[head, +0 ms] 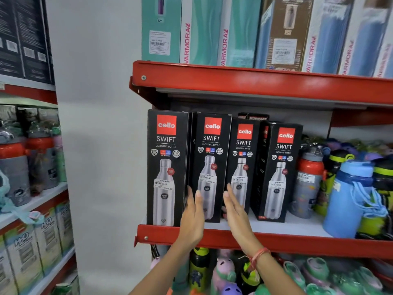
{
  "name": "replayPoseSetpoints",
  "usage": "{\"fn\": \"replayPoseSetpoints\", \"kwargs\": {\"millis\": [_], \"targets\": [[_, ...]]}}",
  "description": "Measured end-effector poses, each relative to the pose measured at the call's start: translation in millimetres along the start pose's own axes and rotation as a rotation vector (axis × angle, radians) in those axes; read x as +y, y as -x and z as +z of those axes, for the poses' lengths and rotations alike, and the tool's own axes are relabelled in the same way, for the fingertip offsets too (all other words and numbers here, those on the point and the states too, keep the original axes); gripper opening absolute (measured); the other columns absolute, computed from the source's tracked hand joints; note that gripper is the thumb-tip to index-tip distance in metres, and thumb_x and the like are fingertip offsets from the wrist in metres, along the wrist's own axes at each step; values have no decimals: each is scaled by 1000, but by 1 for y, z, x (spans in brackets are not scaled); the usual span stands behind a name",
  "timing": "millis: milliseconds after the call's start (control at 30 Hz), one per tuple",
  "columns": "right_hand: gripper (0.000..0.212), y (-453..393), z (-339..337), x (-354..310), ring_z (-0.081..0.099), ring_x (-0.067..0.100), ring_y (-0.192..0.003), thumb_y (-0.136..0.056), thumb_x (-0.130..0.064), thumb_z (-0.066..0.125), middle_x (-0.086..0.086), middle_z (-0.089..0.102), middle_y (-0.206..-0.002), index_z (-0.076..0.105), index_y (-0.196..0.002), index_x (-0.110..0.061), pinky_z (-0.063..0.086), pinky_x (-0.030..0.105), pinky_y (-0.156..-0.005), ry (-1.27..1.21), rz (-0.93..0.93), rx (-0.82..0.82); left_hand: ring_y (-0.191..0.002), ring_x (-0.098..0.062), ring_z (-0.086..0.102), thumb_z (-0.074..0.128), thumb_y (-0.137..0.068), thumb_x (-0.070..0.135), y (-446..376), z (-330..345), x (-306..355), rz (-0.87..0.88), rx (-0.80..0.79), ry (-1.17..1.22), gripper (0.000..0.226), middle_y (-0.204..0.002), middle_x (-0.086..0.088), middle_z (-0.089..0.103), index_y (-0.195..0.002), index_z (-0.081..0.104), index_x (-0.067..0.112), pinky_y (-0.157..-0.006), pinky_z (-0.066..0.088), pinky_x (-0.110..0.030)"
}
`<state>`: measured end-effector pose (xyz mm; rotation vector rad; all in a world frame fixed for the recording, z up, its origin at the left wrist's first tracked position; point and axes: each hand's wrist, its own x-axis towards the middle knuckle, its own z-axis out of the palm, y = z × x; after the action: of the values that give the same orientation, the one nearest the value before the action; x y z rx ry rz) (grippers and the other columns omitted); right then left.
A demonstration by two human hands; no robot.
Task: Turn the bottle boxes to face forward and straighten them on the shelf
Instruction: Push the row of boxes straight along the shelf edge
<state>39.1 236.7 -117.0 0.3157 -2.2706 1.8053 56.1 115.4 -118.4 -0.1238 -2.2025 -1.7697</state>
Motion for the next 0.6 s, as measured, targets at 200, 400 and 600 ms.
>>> {"fn": "replayPoseSetpoints", "kwargs": {"millis": [200,400,600], "targets": [[61,6,-1,-1,24,11,-144,-94,-60,32,-14,30,-154,21,-150,-38,19,38,-119,30,-2,-59,-145,-19,24,11,-88,63,12,-5,2,31,-7,-74,69,-158,1,25,-150,8,32,-114,19,-32],[67,21,-7,10,36,14,-140,-79,-79,34,-23,34,-139,27,-141,-56,27,47,-117,2,-4,-70,-68,25,51,13,-93,56,35,-19,7,63,70,-145,60,-72,21,46,-148,20,35,-70,32,6],[71,36,-8,16,37,12,-139,-65,-92,36,-25,40,-139,35,-131,-66,27,45,-117,-57,-29,-48,-56,22,43,13,-93,57,47,-24,-2,97,102,-159,58,-65,21,28,-146,25,40,-64,33,-3]]}}
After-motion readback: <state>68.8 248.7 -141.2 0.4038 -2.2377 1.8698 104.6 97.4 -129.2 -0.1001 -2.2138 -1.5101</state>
